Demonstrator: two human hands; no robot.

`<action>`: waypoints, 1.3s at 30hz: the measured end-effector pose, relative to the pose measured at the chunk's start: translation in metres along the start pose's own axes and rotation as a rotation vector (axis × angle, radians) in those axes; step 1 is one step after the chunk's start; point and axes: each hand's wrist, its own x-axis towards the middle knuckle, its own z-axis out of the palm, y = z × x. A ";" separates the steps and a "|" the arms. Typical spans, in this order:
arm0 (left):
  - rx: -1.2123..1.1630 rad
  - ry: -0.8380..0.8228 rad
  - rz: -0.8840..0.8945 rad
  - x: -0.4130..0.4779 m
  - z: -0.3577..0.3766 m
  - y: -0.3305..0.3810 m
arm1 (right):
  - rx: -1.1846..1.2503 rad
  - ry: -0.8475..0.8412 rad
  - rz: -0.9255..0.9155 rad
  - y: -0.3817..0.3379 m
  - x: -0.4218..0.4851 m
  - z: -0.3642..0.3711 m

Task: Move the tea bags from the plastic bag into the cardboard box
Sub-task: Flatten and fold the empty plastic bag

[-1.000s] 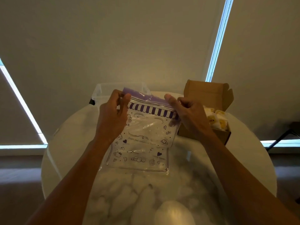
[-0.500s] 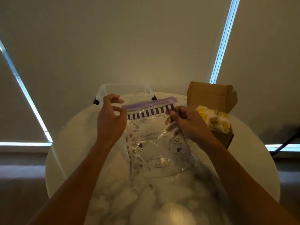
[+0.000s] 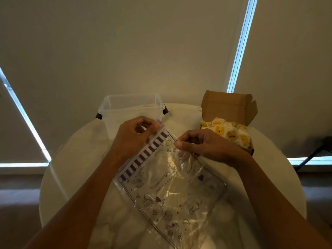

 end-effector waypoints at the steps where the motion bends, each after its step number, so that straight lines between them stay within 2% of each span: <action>1: 0.019 0.035 0.005 -0.002 -0.003 -0.002 | -0.002 -0.008 -0.002 -0.001 -0.001 0.000; 7: 0.115 0.149 0.014 -0.003 -0.004 -0.012 | -0.013 -0.096 0.055 0.001 -0.005 -0.005; 13: 0.384 0.263 0.069 0.003 -0.010 -0.029 | -0.036 -0.066 0.093 0.003 -0.004 -0.006; 18: 0.274 0.197 0.111 0.001 -0.008 -0.029 | -0.022 -0.046 0.095 0.003 -0.006 -0.001; 23: 0.285 0.100 0.175 -0.001 0.001 -0.023 | -0.003 -0.044 0.071 0.006 -0.005 0.001; 28: 0.349 0.064 0.284 -0.009 0.011 -0.016 | 0.035 0.063 0.006 0.000 -0.001 0.015; 33: 0.366 0.123 0.138 -0.007 -0.004 -0.017 | 0.217 0.371 -0.049 -0.003 -0.002 0.003; 36: 0.323 0.222 0.098 -0.005 -0.019 -0.025 | 0.231 0.415 -0.041 0.001 -0.002 0.001; 39: 0.150 0.155 0.107 -0.006 -0.016 -0.026 | 0.227 0.387 -0.048 0.002 0.001 0.004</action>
